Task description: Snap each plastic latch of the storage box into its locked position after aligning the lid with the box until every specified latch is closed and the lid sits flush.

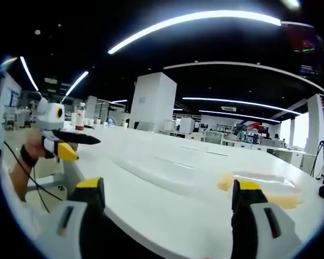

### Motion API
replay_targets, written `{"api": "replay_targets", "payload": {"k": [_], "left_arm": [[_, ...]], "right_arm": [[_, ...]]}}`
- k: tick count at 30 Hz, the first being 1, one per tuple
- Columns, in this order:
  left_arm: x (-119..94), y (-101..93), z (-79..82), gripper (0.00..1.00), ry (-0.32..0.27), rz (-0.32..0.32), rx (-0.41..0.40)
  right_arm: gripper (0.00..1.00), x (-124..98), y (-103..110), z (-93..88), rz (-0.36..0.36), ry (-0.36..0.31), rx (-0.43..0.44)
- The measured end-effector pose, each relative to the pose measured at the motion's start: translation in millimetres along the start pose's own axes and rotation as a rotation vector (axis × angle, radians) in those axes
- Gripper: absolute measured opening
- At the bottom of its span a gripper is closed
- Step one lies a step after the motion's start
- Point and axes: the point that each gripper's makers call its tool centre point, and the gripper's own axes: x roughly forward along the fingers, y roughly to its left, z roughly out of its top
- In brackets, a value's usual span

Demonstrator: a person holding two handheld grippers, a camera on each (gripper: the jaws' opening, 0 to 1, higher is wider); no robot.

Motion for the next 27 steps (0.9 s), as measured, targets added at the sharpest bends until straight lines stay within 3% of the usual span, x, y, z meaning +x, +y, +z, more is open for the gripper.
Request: {"api": "replay_targets", "payload": {"k": [10, 27], "left_arm": [[-4.4, 2.7, 6.1, 0.97, -0.016, -0.014, -0.008], [30.1, -44.8, 9.7, 0.97, 0.000, -0.162, 0.027]], "right_arm": [[0.98, -9.0, -4.1, 2.4, -0.046, 0.013, -0.009], [0.98, -56.6, -46.2, -3.6, -0.194, 0.024, 0.003]]}}
